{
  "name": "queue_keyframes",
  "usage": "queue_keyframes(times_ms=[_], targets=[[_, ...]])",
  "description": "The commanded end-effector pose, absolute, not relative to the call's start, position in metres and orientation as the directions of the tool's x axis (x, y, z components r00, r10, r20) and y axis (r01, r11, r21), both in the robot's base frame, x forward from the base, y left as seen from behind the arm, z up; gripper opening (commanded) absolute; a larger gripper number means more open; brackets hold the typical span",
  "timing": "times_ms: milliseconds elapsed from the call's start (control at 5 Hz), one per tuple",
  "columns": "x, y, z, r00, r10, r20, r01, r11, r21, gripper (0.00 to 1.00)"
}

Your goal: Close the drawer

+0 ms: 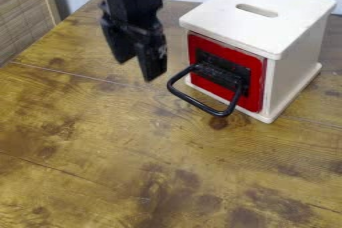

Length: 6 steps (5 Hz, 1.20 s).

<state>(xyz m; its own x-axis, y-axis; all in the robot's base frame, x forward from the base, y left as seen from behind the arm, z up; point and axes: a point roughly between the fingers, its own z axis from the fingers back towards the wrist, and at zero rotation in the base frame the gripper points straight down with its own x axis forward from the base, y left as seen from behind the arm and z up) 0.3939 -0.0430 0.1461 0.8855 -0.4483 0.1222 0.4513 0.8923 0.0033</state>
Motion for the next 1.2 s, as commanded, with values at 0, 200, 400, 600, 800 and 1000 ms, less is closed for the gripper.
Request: queue_keyframes(times_ms=[0,200,400,600,800,1000], targets=[[0.408,-0.049,0.16,0.857,-0.487,0.168,0.492,0.871,0.014,1.0],[0.394,-0.045,0.159,0.866,-0.471,0.167,0.473,0.881,0.033,1.0],[0.38,-0.039,0.17,0.881,-0.432,0.193,0.427,0.902,0.068,1.0],[0.393,-0.036,0.161,0.906,-0.377,0.191,0.378,0.925,0.029,1.0],[0.405,-0.036,0.144,0.911,-0.374,0.173,0.377,0.926,0.013,1.0],[0.409,-0.033,0.137,0.89,-0.419,0.18,0.421,0.907,0.028,1.0]])
